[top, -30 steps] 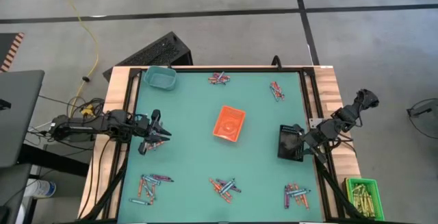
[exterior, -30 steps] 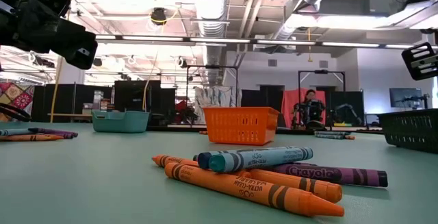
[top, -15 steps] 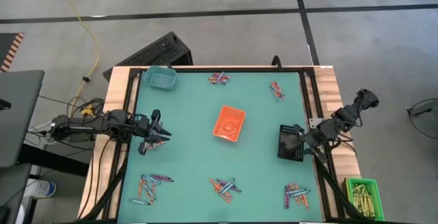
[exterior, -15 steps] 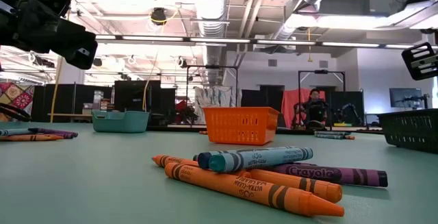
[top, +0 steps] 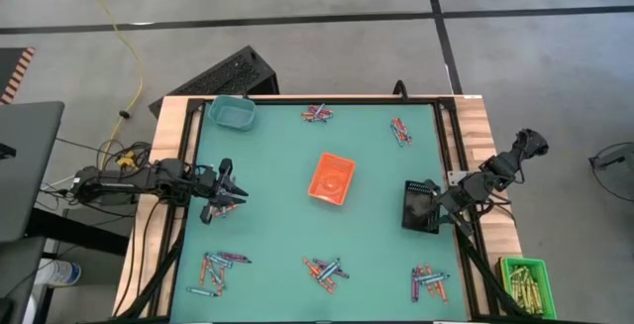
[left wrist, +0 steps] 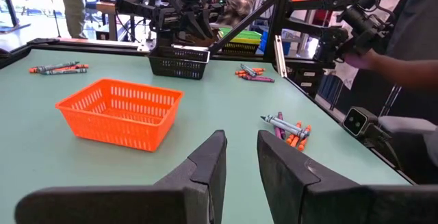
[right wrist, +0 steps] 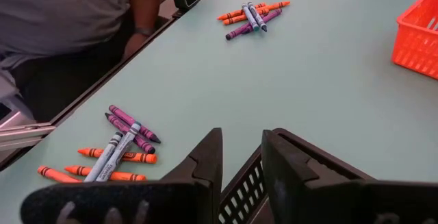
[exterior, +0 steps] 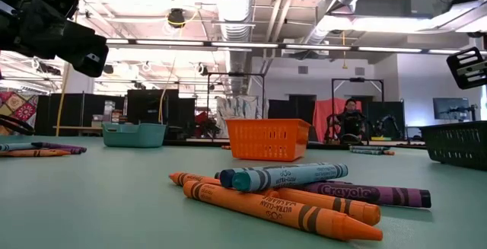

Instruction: Sort crayons

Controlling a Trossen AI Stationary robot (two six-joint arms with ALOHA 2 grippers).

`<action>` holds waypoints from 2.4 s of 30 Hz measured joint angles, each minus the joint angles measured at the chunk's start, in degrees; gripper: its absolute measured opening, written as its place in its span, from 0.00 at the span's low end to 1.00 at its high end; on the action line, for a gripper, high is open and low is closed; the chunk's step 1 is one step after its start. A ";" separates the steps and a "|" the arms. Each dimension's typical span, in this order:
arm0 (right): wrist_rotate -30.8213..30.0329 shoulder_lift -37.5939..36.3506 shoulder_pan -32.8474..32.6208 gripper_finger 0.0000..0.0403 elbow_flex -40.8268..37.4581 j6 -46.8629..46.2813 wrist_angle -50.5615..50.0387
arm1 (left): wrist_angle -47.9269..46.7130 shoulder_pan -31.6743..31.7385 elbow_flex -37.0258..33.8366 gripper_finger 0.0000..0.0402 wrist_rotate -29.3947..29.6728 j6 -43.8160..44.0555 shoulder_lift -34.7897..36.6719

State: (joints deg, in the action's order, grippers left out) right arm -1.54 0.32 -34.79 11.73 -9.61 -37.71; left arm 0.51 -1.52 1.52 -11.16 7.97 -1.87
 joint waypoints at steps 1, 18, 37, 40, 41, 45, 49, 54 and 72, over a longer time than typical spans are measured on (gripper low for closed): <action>0.00 -0.02 0.00 0.24 0.02 0.00 -0.02 | 0.00 0.00 0.00 0.18 0.02 -0.02 0.02; 0.00 -0.02 0.00 0.24 0.02 0.00 0.00 | 0.01 0.00 0.00 0.18 0.02 0.00 0.01; -5.33 -0.02 0.00 0.24 0.02 0.20 1.83 | 0.02 -0.02 0.00 0.18 0.00 0.00 0.02; -7.91 -0.02 0.02 0.24 0.00 0.08 2.99 | 0.02 -0.02 0.00 0.18 0.02 -0.02 0.02; -7.96 -0.02 0.08 0.24 0.00 0.00 2.81 | 0.02 -0.01 0.00 0.18 0.01 0.00 0.00; -7.96 0.00 0.64 0.24 0.00 0.00 2.86 | 0.01 0.00 0.00 0.18 0.00 -0.01 0.00; -8.74 -0.02 1.89 0.24 0.00 0.05 5.09 | 0.02 -0.02 0.00 0.18 0.01 -0.01 0.01; -11.63 0.02 4.03 0.24 -1.58 -0.01 11.59 | 0.02 0.00 0.00 0.18 0.00 -0.01 0.01; -15.65 0.00 10.98 0.24 -1.75 10.33 30.63 | 0.01 -0.01 0.00 0.18 0.01 -0.01 0.01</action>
State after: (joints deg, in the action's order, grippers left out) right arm -17.19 0.32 -23.81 9.98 0.72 -7.08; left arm 0.52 -1.53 1.52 -11.15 7.96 -1.86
